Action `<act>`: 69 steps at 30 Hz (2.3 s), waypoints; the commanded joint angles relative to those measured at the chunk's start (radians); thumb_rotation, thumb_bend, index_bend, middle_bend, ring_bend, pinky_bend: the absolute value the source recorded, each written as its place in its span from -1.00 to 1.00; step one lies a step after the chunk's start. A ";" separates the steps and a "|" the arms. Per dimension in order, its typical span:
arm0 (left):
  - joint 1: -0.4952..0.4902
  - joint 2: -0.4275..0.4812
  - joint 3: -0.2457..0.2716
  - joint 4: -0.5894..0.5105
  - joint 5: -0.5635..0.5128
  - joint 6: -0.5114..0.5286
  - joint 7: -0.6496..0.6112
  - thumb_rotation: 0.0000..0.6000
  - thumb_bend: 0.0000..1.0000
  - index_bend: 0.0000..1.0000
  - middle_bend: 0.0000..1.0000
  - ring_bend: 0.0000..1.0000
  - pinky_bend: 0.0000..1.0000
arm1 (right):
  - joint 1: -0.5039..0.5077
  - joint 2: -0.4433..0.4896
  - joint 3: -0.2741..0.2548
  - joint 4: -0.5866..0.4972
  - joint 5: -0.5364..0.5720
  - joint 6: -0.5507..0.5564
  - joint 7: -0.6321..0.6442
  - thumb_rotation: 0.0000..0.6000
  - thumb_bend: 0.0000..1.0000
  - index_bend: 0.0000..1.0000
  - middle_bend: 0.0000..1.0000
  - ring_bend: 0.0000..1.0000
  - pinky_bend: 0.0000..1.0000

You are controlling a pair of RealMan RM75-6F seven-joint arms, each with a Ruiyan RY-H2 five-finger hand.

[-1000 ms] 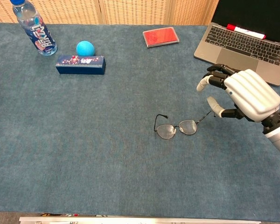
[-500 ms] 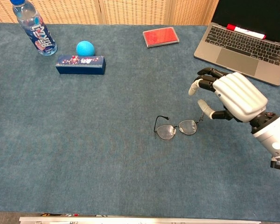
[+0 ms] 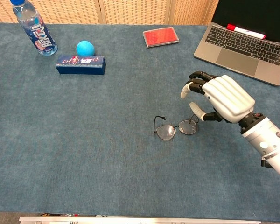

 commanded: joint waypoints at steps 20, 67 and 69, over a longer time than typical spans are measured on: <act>0.001 0.002 0.000 -0.001 0.001 0.003 -0.003 1.00 -1.00 0.30 0.00 -0.31 0.10 | 0.023 -0.045 -0.009 0.048 0.022 -0.036 -0.012 1.00 -0.11 -0.13 -0.18 -0.61 -0.22; 0.005 0.006 -0.001 -0.008 0.000 0.006 -0.001 1.00 -1.00 0.28 0.00 -0.31 0.10 | 0.048 -0.120 -0.028 0.151 0.056 -0.088 -0.009 1.00 -0.11 -0.13 -0.18 -0.61 -0.22; 0.005 0.008 0.000 -0.009 0.001 0.007 -0.001 1.00 -1.00 0.28 0.00 -0.31 0.10 | 0.049 -0.124 -0.030 0.157 0.052 -0.084 -0.017 1.00 -0.11 -0.13 -0.18 -0.61 -0.22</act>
